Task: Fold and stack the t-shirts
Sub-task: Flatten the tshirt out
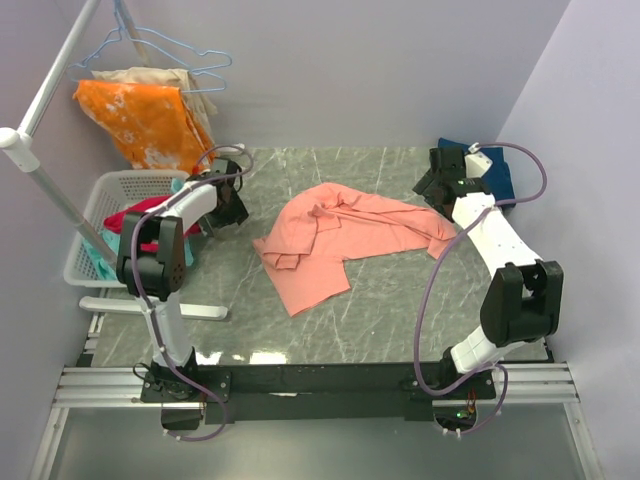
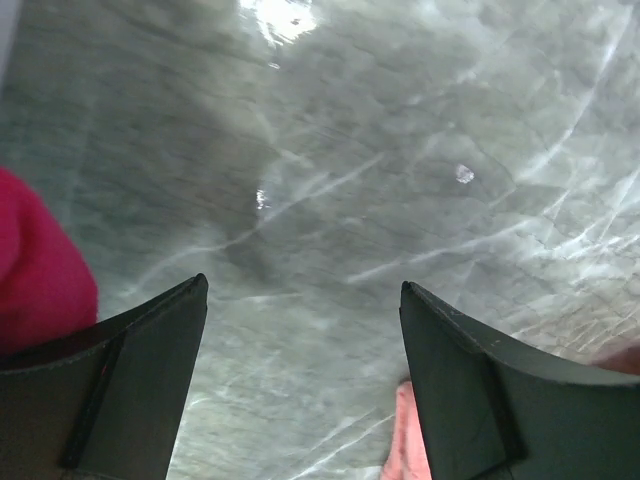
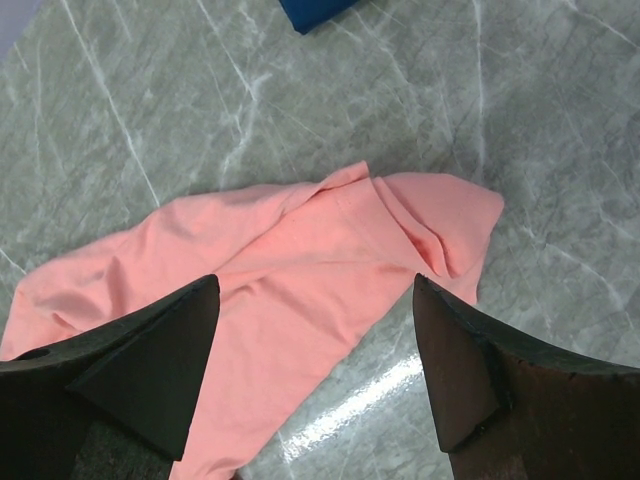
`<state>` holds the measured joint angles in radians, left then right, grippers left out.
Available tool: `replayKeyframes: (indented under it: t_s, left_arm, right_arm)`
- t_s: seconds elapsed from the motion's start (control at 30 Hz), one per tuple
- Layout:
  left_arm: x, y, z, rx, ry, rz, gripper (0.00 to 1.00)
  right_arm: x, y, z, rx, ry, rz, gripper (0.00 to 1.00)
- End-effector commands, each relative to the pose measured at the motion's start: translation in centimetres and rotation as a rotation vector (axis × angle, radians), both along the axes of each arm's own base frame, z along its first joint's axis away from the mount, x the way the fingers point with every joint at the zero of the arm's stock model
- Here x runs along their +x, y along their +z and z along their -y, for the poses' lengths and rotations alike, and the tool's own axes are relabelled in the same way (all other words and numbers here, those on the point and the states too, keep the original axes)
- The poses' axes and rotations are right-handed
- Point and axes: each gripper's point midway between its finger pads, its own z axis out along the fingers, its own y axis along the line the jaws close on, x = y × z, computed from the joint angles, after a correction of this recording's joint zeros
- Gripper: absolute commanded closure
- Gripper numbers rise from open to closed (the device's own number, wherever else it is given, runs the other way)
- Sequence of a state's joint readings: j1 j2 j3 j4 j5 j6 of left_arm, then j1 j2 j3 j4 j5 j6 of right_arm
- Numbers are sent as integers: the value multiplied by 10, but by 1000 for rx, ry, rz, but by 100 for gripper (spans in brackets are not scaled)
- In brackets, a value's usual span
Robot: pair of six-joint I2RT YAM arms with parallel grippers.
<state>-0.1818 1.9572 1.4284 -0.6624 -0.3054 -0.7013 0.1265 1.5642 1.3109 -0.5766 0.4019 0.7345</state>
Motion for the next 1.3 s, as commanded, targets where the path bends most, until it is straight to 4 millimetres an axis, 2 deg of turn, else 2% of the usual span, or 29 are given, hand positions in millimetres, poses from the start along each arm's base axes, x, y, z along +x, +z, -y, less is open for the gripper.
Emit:
replayKeyframes:
  t_s: [0.0, 0.13, 0.27, 0.37, 0.53, 0.7, 0.87, 0.9, 0.93, 0.97, 1.03, 1.07, 1.13, 1.17, 1.23, 1.27]
  left_arm:
    - [-5, 20, -12, 1, 18, 30, 17]
    - [-4, 29, 12, -72, -88, 84, 19]
    - [-5, 60, 36, -60, -203, 181, 16]
    - [-7, 72, 49, -67, -249, 214, 15]
    - [-22, 79, 68, -80, -270, 200, 15]
    - [-58, 77, 95, -120, -296, 135, 16]
    - [-105, 81, 129, -187, -331, 133, 17]
    - [-119, 70, 130, -194, -335, 108, 17]
    - [-131, 77, 139, -231, -347, 127, 17]
    - [-143, 67, 138, -231, -351, 111, 16]
    - [-155, 69, 137, -245, -351, 125, 16]
    - [-164, 60, 131, -237, -343, 106, 16]
    - [-174, 61, 127, -249, -338, 115, 15]
    - [-183, 52, 124, -253, -339, 95, 15]
    - [-188, 54, 125, -286, -325, 122, 15]
    - [-195, 45, 124, -297, -322, 101, 15]
  right_arm:
    - [12, 9, -2, -3, 4, 25, 16]
    - [11, 8, -3, 1, 1, 28, 16]
    - [8, 4, -8, -2, 15, 18, 16]
    - [7, 0, -13, -1, 26, 9, 16]
    - [3, -4, -23, -1, 58, -8, 16]
    - [-5, -7, -30, -7, 108, -61, 16]
    - [-23, -17, -29, -20, 148, -88, 18]
    - [-27, -19, -30, -9, 145, -93, 21]
    - [-35, -25, -31, 6, 147, -109, 22]
    - [-40, -29, -36, 34, 159, -121, 23]
    - [-52, -36, -40, 77, 156, -122, 24]
    - [-54, -37, -43, 94, 158, -114, 24]
    - [-62, -43, -50, 132, 164, -119, 24]
    - [-65, -44, -55, 138, 172, -122, 24]
    - [-72, -46, -60, 149, 182, -127, 23]
    - [-75, -46, -65, 148, 199, -129, 23]
